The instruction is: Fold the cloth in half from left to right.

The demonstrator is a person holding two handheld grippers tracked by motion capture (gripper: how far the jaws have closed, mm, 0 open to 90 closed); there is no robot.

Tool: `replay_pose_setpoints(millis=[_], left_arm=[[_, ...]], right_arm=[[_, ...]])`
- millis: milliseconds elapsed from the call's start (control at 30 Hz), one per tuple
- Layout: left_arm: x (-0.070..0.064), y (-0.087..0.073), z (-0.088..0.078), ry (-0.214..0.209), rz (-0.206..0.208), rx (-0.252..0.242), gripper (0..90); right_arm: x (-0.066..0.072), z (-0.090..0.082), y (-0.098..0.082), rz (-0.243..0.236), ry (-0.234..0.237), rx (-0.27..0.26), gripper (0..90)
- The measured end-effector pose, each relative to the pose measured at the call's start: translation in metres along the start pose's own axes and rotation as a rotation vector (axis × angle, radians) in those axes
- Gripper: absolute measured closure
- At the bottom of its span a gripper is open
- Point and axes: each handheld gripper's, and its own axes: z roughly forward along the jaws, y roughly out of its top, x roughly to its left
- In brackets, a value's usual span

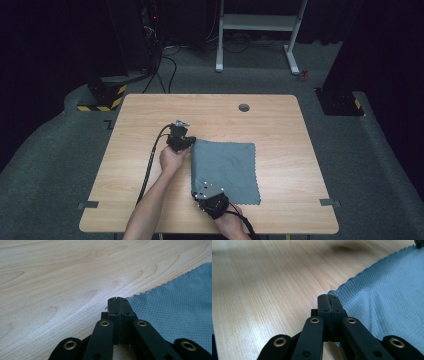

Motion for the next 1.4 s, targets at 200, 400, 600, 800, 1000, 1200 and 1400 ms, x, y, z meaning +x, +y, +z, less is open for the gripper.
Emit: replay_pose_setpoints(millis=[200, 400, 600, 800, 1000, 1200, 1400], left_arm=[[0.005, 0.006, -0.010, 0.000, 0.010, 0.006, 89.8], [0.021, 0.004, -0.026, 0.013, -0.017, 0.020, 89.8], [0.036, 0.001, -0.049, 0.038, -0.026, 0.010, 89.8], [0.025, 0.000, -0.037, 0.027, -0.003, -0.003, 89.8], [0.008, 0.001, -0.014, 0.003, 0.002, -0.012, 89.7], [-0.005, 0.006, 0.000, 0.001, 0.041, 0.011, 89.7], [-0.020, 0.013, 0.007, -0.022, 0.062, -0.011, 89.7]], right_arm=[[0.006, 0.002, 0.011, -0.019, 0.012, -0.015, 90.0], [0.011, 0.000, 0.027, -0.035, 0.018, -0.030, 90.0], [0.018, 0.005, 0.041, -0.048, 0.056, -0.049, 90.0], [0.012, 0.003, 0.032, -0.034, 0.052, -0.038, 90.0], [-0.004, -0.011, 0.012, 0.025, 0.035, -0.037, 90.0], [-0.019, -0.022, -0.010, 0.083, 0.006, -0.030, 90.0], [-0.026, -0.030, -0.024, 0.103, -0.016, -0.029, 90.0]])
